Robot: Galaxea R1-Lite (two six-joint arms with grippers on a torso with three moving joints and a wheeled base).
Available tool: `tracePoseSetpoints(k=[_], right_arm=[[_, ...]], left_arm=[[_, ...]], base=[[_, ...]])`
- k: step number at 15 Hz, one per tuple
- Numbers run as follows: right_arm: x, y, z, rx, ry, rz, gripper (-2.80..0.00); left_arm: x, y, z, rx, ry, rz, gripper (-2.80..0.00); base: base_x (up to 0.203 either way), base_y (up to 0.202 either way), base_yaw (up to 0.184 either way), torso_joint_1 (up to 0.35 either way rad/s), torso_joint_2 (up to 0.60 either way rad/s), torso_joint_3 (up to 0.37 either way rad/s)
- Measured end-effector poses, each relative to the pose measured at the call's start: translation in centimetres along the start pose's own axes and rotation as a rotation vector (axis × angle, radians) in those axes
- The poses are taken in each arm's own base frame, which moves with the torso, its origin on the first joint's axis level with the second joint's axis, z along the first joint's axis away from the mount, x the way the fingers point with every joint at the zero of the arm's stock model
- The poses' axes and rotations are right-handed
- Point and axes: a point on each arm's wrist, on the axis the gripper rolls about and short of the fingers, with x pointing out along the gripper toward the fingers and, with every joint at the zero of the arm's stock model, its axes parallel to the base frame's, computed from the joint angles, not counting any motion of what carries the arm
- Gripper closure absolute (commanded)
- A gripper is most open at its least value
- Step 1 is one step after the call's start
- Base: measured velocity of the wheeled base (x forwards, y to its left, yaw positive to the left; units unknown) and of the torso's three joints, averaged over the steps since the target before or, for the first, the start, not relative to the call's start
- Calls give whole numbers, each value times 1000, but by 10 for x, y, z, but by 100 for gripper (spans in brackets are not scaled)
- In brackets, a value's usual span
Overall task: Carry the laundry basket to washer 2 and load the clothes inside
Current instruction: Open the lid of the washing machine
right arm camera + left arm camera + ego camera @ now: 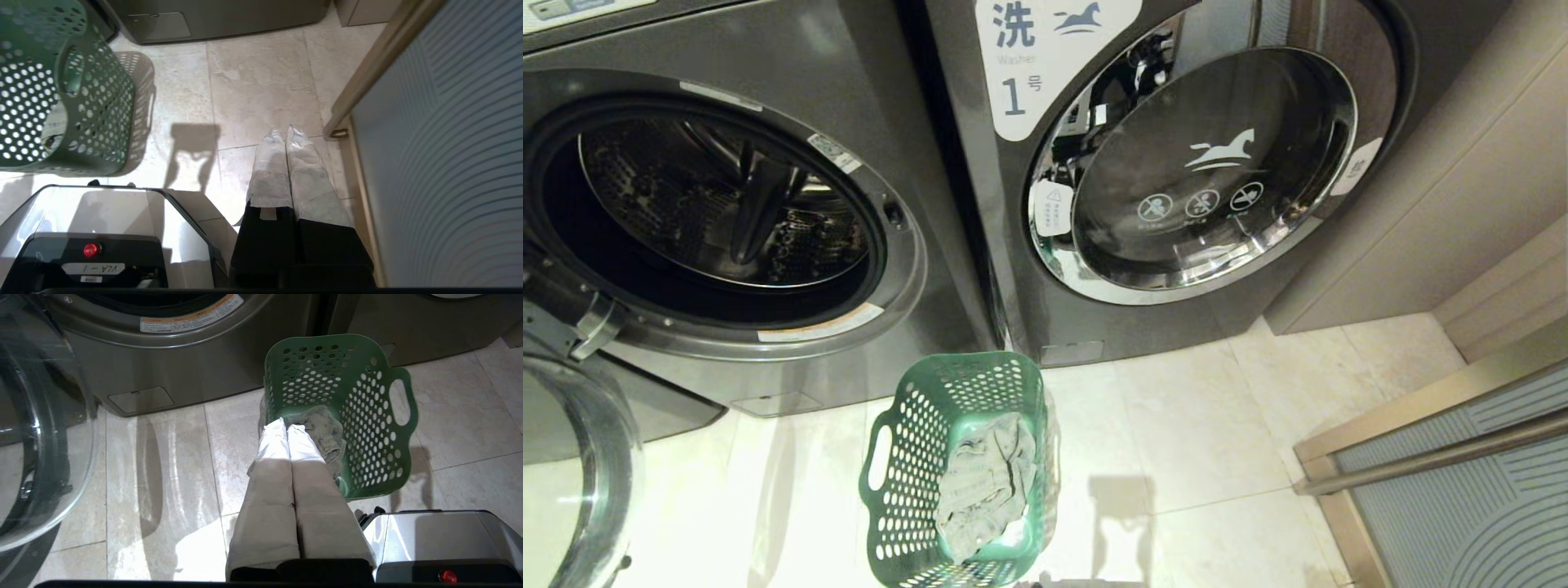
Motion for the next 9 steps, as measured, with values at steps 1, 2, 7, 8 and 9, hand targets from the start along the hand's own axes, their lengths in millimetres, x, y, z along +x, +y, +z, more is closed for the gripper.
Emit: tracePoseSetpoints(k=[1,2,7,8,9], right_arm=[[0,0,0,0,0,0,0],[0,0,0,0,0,0,0],[0,0,0,0,0,0,0],[0,0,0,0,0,0,0],[0,0,0,0,0,0,0]], left_arm=[[0,0,0,0,0,0,0],[0,0,0,0,0,0,0],[0,0,0,-1,0,-1,0],[0,0,0,-1,0,-1,0],[0,0,0,-1,0,-1,0]], base=[[0,198,-1,3,3,2],[0,195,-1,-2,0,7],[0,196,0,2,4,1],[0,196,0,2,2,2],[0,198,-6,-2,-2,-2]])
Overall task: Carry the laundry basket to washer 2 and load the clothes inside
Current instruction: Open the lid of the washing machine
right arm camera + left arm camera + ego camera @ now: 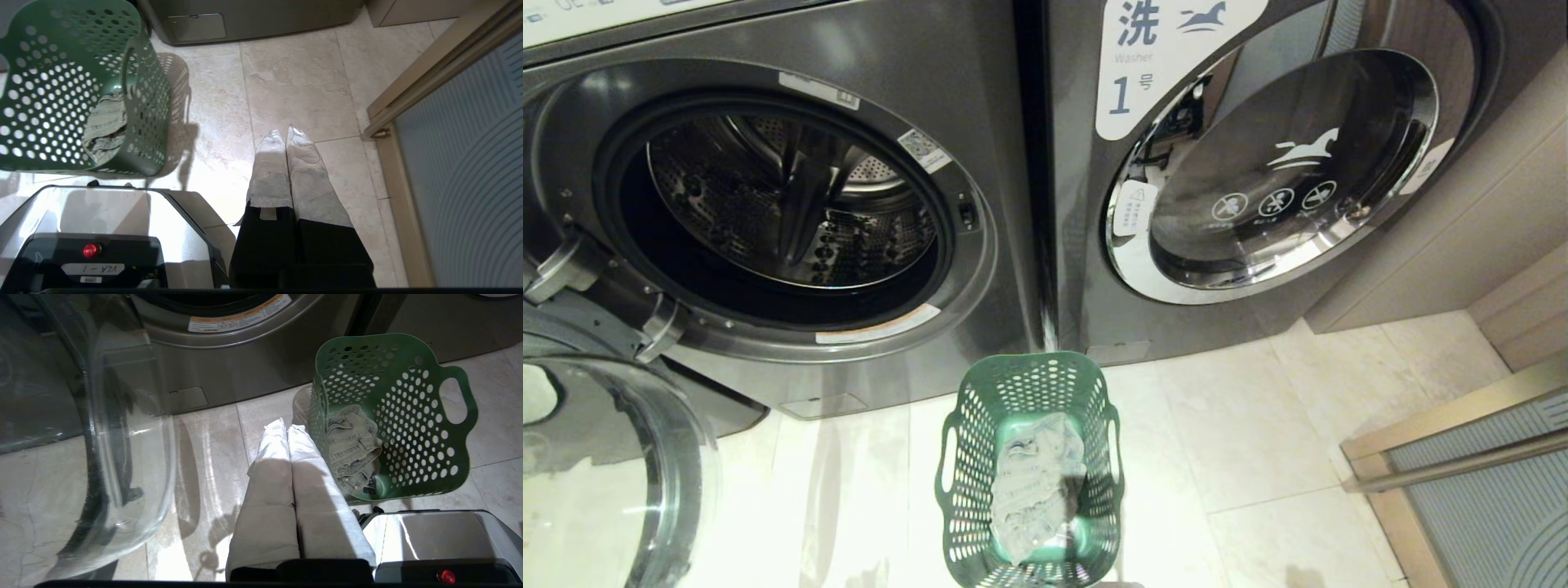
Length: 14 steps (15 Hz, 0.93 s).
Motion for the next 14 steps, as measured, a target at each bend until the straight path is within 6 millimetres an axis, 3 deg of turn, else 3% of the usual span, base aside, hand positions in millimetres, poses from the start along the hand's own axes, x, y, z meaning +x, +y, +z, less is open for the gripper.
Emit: tracePoseSetpoints(k=[4,14], right_arm=[[0,0,0,0,0,-1,0],[0,0,0,0,0,-1,0]], left_arm=[[0,0,0,1,-1,0,0],[0,0,0,10,-1,0,0]], base=[[0,165,-1,0,3,2],[0,0,0,0,0,0]])
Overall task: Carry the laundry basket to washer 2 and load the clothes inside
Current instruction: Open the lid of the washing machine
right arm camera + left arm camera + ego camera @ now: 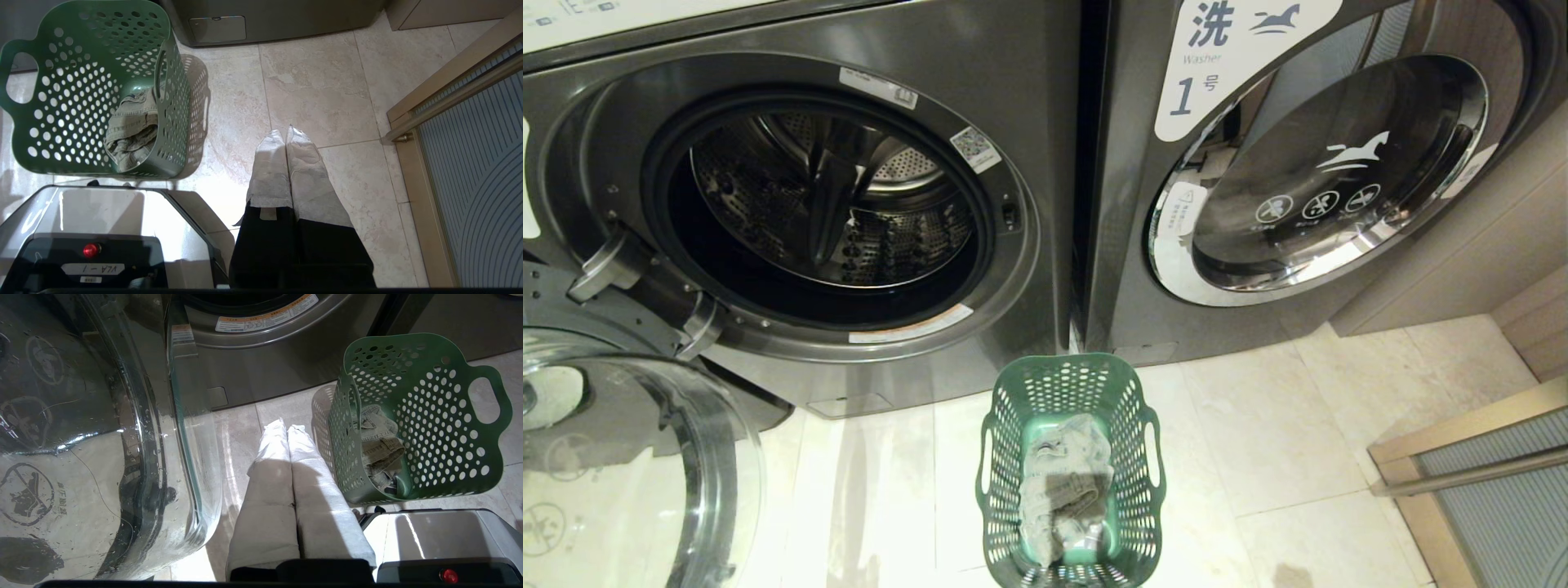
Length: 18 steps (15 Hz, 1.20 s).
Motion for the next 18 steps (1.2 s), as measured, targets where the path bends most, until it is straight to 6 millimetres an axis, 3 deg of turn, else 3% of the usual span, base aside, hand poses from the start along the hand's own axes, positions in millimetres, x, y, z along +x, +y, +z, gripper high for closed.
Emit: tracePoseSetpoints(k=[15,18], right_arm=[[0,0,0,-4,2,0,0],[0,0,0,-4,2,1,0]], left_arm=[[0,0,0,5,1,-1,0],[0,0,0,6,1,-2,0]], base=[[0,0,0,0,0,0],[1,-4,133,0,2,2]])
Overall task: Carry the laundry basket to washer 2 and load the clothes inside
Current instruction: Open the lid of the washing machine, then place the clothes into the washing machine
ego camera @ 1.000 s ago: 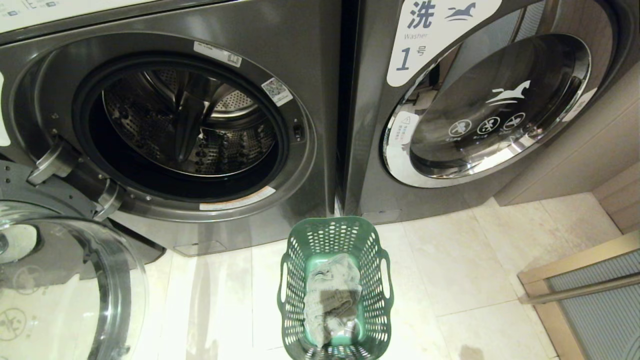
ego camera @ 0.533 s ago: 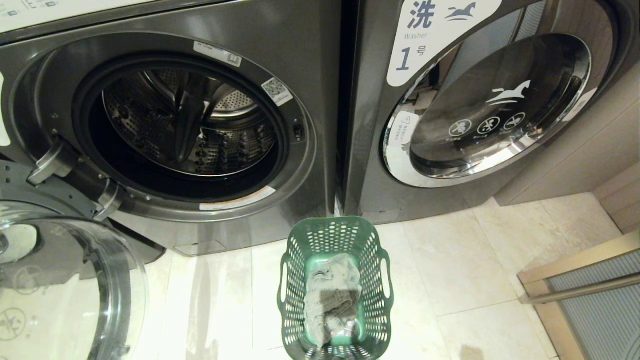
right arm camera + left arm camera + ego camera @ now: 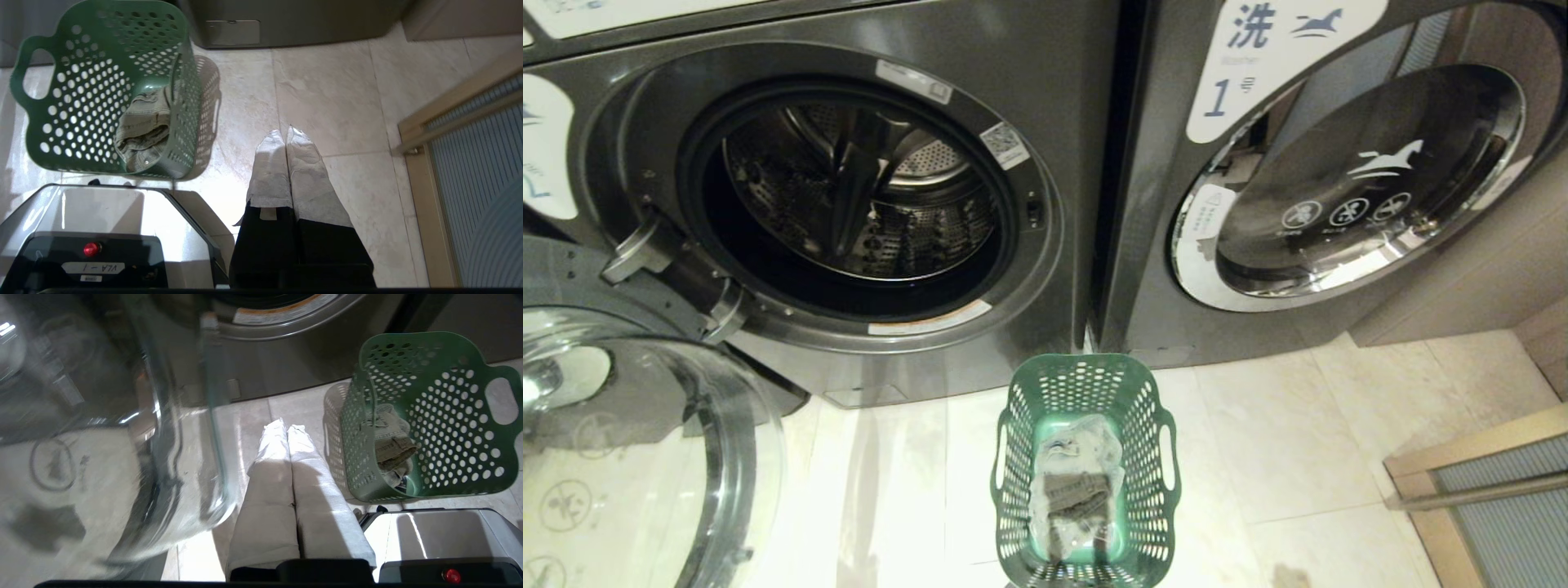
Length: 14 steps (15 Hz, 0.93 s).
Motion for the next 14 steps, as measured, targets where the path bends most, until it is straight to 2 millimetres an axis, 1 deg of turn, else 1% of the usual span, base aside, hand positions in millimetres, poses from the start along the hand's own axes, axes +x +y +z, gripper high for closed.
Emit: tracePoseSetpoints(k=[4,6,14], right_arm=[[0,0,0,0,0,0,0],[0,0,0,0,0,0,0],[0,0,0,0,0,0,0]], left_arm=[[0,0,0,0,0,1,0],[0,0,0,0,0,1,0],[0,0,0,0,-2,1,0]], base=[[1,-9,205,2,5,1],[3,-7,120,3,-1,3],[0,0,0,0,0,0]])
